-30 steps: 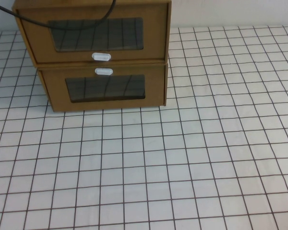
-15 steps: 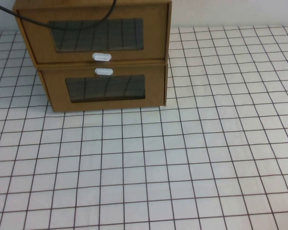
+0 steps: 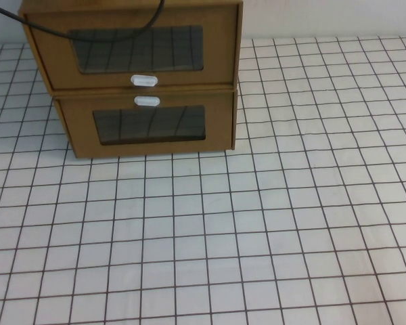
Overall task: Open the shoe box
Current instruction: 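Pull the top drawer of the cardboard box fully open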
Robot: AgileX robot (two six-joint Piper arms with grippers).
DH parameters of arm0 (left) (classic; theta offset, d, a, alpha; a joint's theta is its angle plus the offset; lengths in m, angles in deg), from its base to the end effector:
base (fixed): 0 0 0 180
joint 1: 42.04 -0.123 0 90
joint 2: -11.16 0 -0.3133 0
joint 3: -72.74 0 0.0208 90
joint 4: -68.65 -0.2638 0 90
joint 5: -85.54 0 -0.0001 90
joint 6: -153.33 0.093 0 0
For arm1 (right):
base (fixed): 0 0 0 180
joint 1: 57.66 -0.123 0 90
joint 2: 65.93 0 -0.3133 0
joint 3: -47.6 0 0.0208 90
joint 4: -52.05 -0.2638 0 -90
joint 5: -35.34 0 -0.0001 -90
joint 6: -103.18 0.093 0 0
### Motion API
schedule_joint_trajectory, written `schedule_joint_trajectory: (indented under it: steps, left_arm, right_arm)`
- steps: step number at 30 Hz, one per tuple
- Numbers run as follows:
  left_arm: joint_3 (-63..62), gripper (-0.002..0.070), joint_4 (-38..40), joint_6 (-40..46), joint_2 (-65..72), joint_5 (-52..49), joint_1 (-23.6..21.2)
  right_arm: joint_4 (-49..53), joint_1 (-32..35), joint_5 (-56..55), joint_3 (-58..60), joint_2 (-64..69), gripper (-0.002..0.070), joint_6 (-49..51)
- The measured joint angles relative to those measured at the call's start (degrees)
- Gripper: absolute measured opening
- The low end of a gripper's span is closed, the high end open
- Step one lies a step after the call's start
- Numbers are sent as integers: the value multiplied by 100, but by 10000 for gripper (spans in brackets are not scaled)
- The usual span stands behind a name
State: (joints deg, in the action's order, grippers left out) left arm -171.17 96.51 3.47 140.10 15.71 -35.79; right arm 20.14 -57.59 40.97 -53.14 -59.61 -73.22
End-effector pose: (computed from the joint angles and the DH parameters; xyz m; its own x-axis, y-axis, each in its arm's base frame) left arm 0.4815 -0.0938 0.4404 -0.4893 0.3600 -0.7944 0.6221 0.7824 -0.0286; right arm 0.0429 0.0048 0.1979 -0.0345 0.5783 -0.8151 -0.0376 0.8142 0.5793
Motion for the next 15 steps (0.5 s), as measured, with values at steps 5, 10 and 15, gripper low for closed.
schedule_joint_trajectory:
  steps: [5,10,15]
  left_arm:
    - [0,-3,24,-9,0,0,0]
    - [0,-2,14,-9,0,0,0]
    - [0,-2,14,-9,0,-11,0]
  right_arm:
    - [-167,0,1079,-599,273,-14,0]
    - [77,0,2427,-2014,1806,-13,-530]
    - [57,0,3363,-3226,3451,-14,-1638]
